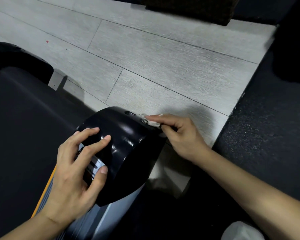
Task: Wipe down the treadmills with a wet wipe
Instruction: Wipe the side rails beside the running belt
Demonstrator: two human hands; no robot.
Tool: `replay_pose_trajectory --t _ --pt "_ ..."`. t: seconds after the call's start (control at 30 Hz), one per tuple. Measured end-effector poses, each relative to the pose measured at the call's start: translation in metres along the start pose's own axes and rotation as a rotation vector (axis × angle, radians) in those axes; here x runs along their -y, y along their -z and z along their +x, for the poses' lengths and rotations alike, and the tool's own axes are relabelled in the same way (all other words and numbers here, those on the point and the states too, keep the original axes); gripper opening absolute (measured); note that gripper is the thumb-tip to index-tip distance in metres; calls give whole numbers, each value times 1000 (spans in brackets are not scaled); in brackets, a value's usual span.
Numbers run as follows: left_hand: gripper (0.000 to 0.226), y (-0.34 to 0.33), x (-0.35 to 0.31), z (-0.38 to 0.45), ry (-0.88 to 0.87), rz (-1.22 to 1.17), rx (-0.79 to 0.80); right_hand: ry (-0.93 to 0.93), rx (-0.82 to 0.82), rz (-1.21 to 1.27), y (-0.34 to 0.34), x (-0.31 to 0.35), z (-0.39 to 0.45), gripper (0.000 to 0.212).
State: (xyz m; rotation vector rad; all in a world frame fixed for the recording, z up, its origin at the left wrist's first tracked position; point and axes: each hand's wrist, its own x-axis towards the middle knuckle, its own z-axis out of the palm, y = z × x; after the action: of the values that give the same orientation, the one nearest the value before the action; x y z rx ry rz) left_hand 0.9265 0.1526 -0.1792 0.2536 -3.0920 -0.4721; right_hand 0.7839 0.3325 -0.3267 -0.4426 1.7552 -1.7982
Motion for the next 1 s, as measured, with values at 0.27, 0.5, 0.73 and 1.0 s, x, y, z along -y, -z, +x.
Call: replay_pose_trajectory --t 0.27,0.5,0.73,1.0 --pt "50 2 7 -4 13 -36 23 -75 -323 108 -32 14 -42 48" --pt "52 5 12 -5 -23 -84 4 -19 -303 -342 8 69 -44 40" --pt "50 1 17 -6 -96 -75 -45 -69 -397 -474 28 110 -73 37" --pt "46 -4 21 -8 -134 -62 -74 201 -649 4 -123 31 -85 48"
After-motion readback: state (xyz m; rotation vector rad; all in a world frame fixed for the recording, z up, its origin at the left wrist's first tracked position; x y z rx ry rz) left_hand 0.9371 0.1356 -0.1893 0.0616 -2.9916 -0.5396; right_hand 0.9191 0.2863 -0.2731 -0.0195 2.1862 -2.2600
